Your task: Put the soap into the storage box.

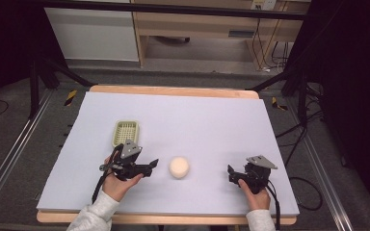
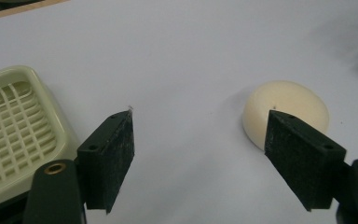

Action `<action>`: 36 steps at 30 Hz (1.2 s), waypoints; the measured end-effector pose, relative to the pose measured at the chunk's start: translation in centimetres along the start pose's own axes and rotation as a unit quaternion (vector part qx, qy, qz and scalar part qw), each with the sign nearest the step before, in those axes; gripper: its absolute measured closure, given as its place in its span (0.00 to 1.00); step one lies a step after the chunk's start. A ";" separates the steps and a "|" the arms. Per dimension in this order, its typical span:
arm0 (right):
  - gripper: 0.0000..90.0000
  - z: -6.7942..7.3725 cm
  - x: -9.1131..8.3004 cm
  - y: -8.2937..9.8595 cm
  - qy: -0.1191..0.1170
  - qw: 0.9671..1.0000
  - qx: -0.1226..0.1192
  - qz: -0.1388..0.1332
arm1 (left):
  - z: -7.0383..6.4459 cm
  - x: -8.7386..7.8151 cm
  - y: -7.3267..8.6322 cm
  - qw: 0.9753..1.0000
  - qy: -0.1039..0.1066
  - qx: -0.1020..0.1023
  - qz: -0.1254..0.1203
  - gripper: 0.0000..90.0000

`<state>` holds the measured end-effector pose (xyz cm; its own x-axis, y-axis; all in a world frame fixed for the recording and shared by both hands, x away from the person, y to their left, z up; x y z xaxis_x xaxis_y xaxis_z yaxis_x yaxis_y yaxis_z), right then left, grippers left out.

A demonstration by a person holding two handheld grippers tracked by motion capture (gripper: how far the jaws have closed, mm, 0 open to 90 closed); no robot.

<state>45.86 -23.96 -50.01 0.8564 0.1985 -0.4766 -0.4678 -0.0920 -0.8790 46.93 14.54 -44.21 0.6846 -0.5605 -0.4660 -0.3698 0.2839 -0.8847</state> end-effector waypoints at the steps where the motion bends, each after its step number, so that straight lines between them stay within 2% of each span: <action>1: 0.05 0.0 0.0 0.0 0.000 1.000 0.001 0.000 | -0.1 0.1 -0.1 1.000 0.000 0.001 -0.001 0.27; 23: 0.05 0.1 0.0 0.0 -0.005 1.000 0.001 0.001 | -1.4 2.2 -0.8 1.000 0.011 0.008 0.015 0.26; 36: 0.05 0.1 0.0 0.0 -0.006 1.000 0.000 0.001 | -2.7 3.5 -1.2 0.999 0.023 0.015 0.022 0.25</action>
<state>45.86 -23.85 -50.02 0.8524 0.2106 -0.4786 -0.4701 -0.0919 -0.8778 48.06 10.13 -44.71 0.6381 -0.5824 -0.5036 -0.3797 0.3309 -0.8639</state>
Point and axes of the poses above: each handheld gripper's, and its own axes: x roughly forward along the jaws, y roughly out of its underside, z roughly to its left, the point moved 2 cm from there along x, roughly forward along the jaws, and after that the axes turned 7 degrees about -z, right-handed, at the moved point
